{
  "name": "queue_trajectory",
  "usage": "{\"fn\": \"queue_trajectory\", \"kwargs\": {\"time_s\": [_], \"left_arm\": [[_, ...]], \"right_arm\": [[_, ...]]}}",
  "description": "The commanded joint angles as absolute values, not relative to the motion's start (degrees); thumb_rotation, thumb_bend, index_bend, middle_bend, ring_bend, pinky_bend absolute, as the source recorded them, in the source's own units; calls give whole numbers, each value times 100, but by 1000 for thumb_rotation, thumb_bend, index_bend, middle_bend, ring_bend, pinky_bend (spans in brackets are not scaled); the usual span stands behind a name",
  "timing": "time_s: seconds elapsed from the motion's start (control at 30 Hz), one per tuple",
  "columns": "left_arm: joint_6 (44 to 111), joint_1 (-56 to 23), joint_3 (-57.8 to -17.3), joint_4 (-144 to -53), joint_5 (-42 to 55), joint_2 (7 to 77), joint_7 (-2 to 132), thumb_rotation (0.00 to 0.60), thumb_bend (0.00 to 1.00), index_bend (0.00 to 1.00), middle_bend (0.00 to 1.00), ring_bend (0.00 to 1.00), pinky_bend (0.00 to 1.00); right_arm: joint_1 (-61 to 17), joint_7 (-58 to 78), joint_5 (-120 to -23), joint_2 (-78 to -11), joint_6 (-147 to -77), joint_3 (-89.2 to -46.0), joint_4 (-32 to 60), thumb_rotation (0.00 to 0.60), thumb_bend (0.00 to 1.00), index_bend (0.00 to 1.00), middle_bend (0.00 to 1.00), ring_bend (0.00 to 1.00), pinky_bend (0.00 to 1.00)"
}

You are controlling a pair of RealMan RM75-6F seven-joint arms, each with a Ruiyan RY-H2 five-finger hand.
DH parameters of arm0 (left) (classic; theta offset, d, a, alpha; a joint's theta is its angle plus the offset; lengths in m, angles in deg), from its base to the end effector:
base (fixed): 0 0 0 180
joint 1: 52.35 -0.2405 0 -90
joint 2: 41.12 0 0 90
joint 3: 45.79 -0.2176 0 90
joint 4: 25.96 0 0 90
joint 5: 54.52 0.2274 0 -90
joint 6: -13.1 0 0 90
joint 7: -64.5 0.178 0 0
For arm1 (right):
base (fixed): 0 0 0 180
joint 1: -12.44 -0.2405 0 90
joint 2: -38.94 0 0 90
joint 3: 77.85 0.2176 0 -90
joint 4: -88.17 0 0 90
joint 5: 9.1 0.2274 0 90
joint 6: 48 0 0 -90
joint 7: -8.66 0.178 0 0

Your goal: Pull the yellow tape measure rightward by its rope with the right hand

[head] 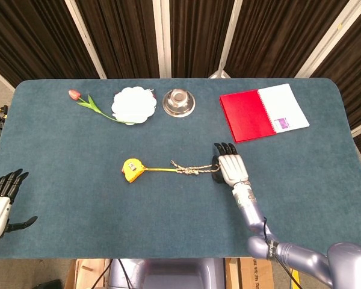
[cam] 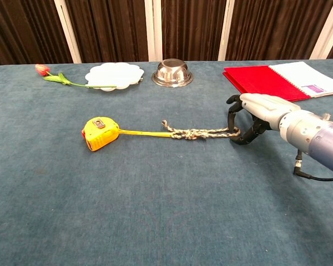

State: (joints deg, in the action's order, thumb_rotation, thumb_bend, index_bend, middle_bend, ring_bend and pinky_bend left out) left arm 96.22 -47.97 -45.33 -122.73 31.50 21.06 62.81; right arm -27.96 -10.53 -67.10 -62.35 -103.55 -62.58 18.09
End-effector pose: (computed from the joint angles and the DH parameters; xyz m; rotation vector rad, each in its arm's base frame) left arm -0.2781 0.2001 0.1156 -1.3999 -1.0216 -0.9067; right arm -0.1390 -0.3735 -0.0729 1.6500 -1.0964 0.9028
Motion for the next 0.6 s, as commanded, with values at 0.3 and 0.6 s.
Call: {"fn": "queue_trajectory", "kwargs": {"time_s": [0.3,0.6], "left_arm": [[9616,-4795,-4532,-12276,3141,2101,6276,600,0,0,0,0,0],[9617,-4795,-4531,-12275,3141,2101,6271,600,0,0,0,0,0]], "right_arm": [[-2812,-1073,-6628,-6283,-10326,-6257,1872,600,399,554,120,0,0],[-2813,-1109,-6568,-6297,-10333,-6254,1896,600,399,559,121,0,0]]}}
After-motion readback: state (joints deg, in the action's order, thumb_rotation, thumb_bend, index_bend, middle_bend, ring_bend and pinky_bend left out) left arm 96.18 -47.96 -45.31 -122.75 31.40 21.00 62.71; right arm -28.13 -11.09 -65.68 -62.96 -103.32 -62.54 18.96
